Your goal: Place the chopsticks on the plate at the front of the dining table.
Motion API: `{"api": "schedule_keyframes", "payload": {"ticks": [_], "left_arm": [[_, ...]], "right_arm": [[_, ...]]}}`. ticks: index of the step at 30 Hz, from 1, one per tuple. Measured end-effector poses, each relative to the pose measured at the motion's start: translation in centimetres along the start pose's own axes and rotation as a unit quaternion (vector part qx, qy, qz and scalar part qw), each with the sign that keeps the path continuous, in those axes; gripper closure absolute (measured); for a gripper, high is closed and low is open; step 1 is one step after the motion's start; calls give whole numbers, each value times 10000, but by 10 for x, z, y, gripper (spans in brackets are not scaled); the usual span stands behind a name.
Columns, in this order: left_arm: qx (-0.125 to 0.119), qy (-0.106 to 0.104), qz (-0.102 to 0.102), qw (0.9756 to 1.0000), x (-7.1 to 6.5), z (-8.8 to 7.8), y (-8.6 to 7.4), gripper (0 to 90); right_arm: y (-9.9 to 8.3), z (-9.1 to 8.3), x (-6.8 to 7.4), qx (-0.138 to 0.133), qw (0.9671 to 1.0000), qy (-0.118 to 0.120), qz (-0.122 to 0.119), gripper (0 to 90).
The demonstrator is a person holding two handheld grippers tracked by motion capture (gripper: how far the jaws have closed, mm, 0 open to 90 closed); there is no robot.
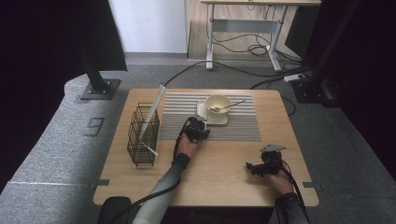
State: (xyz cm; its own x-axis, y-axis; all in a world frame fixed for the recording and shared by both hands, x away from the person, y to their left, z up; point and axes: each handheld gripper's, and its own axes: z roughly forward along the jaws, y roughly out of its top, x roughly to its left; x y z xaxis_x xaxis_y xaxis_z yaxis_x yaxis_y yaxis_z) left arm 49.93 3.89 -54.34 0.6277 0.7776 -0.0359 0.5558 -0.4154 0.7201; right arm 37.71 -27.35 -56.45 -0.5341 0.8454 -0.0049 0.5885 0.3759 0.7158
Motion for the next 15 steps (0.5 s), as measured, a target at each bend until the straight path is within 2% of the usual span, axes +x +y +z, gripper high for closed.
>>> {"api": "schedule_keyframes", "payload": {"ticks": [8, 9, 10, 12, 15], "left_arm": [[-147, 82, 74, 9998, -3, -9, 3, 515], [-180, 64, 83, 9998, -3, -11, 3, 497], [-223, 34, 88, 9997, -3, -13, 4, 442], [-305, 12, 129, 9995, -3, -18, 5, 411], [-401, -132, 205, 9989, -4, -25, 5, 335]], "right_arm": [[0, 0, 0, -1, 10000, -1, 0, 0], [0, 0, 0, -1, 10000, 0, 0, 0], [0, 0, 0, -1, 10000, 1, -2, 0], [0, 0, 0, -1, 10000, -1, 0, 0], [0, 0, 0, 0, 10000, -1, 0, 0]]}}
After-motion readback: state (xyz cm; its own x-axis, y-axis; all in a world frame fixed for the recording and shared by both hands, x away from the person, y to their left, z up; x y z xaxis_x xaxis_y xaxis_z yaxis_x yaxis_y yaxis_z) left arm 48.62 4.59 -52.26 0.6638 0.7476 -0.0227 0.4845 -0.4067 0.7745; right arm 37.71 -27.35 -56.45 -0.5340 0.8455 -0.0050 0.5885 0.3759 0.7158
